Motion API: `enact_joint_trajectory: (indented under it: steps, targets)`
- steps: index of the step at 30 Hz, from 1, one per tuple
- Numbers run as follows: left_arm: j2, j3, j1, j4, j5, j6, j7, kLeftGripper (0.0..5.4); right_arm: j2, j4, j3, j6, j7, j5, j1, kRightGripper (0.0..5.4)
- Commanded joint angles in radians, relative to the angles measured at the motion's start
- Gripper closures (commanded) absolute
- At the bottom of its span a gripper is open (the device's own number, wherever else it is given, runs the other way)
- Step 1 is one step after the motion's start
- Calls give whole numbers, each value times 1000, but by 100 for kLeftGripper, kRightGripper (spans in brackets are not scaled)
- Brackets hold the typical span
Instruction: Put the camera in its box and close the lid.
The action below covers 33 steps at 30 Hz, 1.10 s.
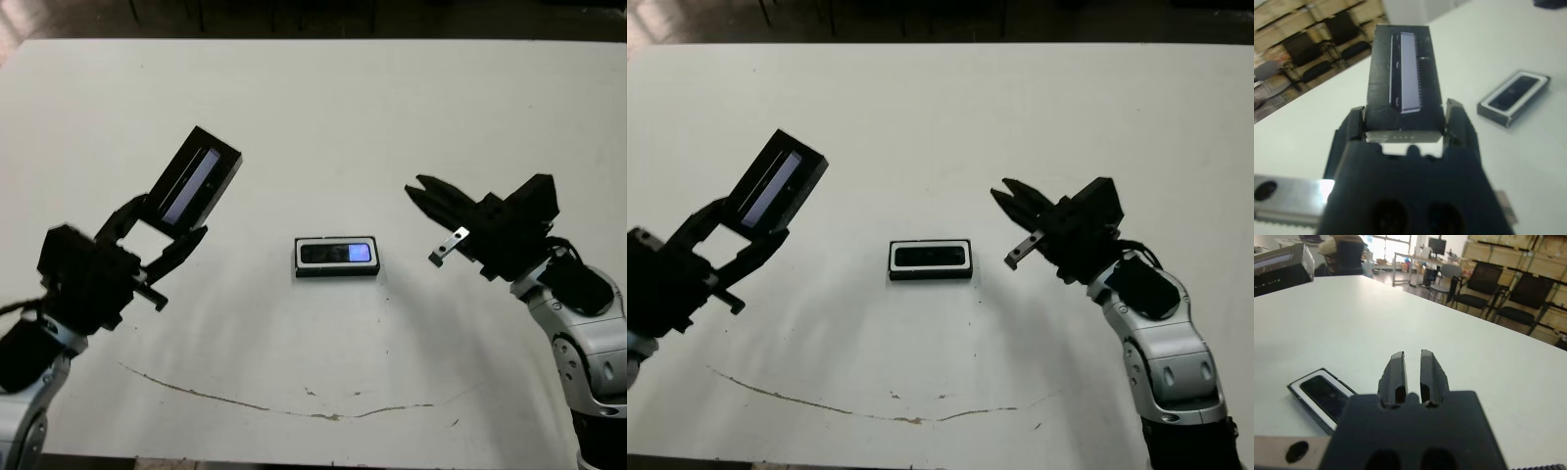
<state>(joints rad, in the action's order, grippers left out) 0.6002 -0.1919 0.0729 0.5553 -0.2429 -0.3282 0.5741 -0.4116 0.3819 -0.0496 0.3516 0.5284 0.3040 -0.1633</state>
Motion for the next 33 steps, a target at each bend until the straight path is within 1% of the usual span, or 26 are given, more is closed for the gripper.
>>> enact_joint_trajectory:
  steps: [1, 4, 5, 9, 14, 16, 19, 21, 26, 29, 33]
  targets:
    - [112, 61, -98, -77, 8, -43, 113, 397, -19, -4, -31, 60, -15, 23, -7, 540]
    - [155, 132, -220, -163, 9, -52, 197, 397, -32, -13, -45, 43, 0, 25, -17, 540]
    - [164, 163, -263, -187, 20, -54, 220, 397, -36, -17, -49, 36, 5, 27, -20, 540]
    - [179, 283, -413, -263, 44, -89, 317, 397, -52, -29, -70, 36, 21, 44, -34, 540]
    - [170, 404, -543, -353, 94, -82, 419, 397, -48, -36, -97, 49, 28, 84, -47, 540]
    - [157, 436, -585, -393, 100, -88, 454, 397, -49, -38, -99, 52, 26, 92, -50, 540]
    - [132, 469, -633, -455, 102, -88, 492, 397, -59, -33, -95, 63, 23, 94, -53, 540]
    - [117, 479, -649, -487, 88, -90, 521, 397, -65, -32, -93, 64, 30, 97, -53, 540]
    - [104, 492, -656, -507, 77, -92, 574, 397, -69, -31, -88, 65, 28, 98, -53, 540]
    - [89, 494, -648, -523, 63, -102, 594, 397, -69, -24, -82, 82, 8, 89, -50, 540]
    - [68, 502, -654, -573, 58, -78, 626, 397, -70, -26, -81, 81, 8, 89, -44, 540]
